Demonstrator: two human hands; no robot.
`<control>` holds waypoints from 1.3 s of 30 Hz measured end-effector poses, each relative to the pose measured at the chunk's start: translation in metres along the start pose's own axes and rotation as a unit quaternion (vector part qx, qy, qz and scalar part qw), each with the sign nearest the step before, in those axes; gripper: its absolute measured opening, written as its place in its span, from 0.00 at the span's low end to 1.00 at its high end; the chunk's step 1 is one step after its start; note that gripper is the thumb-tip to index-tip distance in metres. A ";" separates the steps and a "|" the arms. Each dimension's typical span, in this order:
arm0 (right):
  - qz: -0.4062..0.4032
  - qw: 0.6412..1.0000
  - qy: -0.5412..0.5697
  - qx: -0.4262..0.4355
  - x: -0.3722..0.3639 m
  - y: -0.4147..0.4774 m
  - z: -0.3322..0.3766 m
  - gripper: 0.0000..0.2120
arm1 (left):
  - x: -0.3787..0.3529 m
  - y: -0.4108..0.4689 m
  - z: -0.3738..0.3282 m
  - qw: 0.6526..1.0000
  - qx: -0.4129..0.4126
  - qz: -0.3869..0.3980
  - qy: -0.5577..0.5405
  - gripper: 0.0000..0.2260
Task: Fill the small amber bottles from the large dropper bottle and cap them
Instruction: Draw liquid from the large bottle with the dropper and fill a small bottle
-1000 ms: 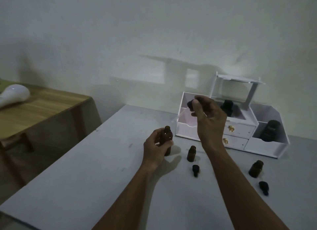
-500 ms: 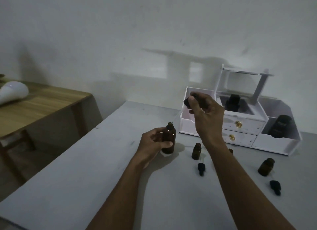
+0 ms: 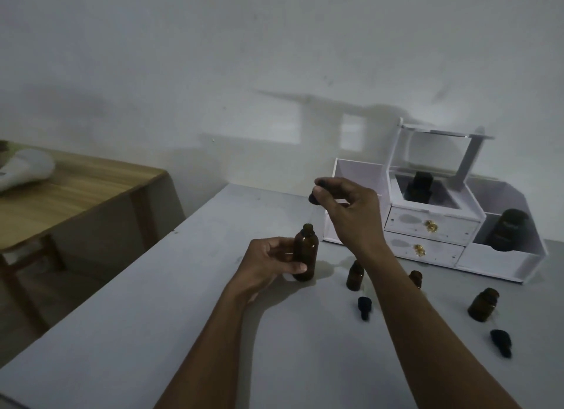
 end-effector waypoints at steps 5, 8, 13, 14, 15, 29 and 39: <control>0.013 1.000 -0.001 0.001 -0.004 0.000 -0.002 0.06 | 0.001 0.001 0.002 1.000 0.004 -0.003 0.011 0.24; 0.023 1.000 -0.009 0.007 -0.007 0.001 -0.003 0.06 | 0.000 0.001 0.001 1.000 0.006 0.000 0.012 0.23; 0.059 0.997 -0.048 0.000 -0.015 -0.001 -0.010 0.06 | 0.001 -0.001 -0.001 1.000 0.002 -0.003 0.003 0.22; 0.066 0.997 -0.050 -0.002 -0.016 -0.002 -0.012 0.05 | 0.001 -0.002 -0.001 1.000 0.000 -0.002 0.003 0.22; 0.072 0.996 -0.048 -0.007 -0.016 -0.002 -0.015 0.04 | 0.002 -0.003 -0.001 1.000 -0.002 -0.001 0.003 0.23; 0.100 0.992 -0.062 -0.043 -0.023 -0.007 -0.038 0.04 | 0.001 -0.003 -0.004 1.000 -0.009 0.002 0.020 0.21; 0.060 0.995 -0.068 -0.040 -0.019 -0.009 -0.036 0.02 | 0.001 -0.002 -0.002 0.999 -0.002 -0.005 0.036 0.19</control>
Point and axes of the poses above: each hand's wrist, its own y-axis towards the middle knuckle, its own x-axis out of the back of the hand, z = x × y, the point moved 10 cm from there along y, towards the middle knuckle, and after that the axes turned 2 degrees about y, right-handed, at the moved point
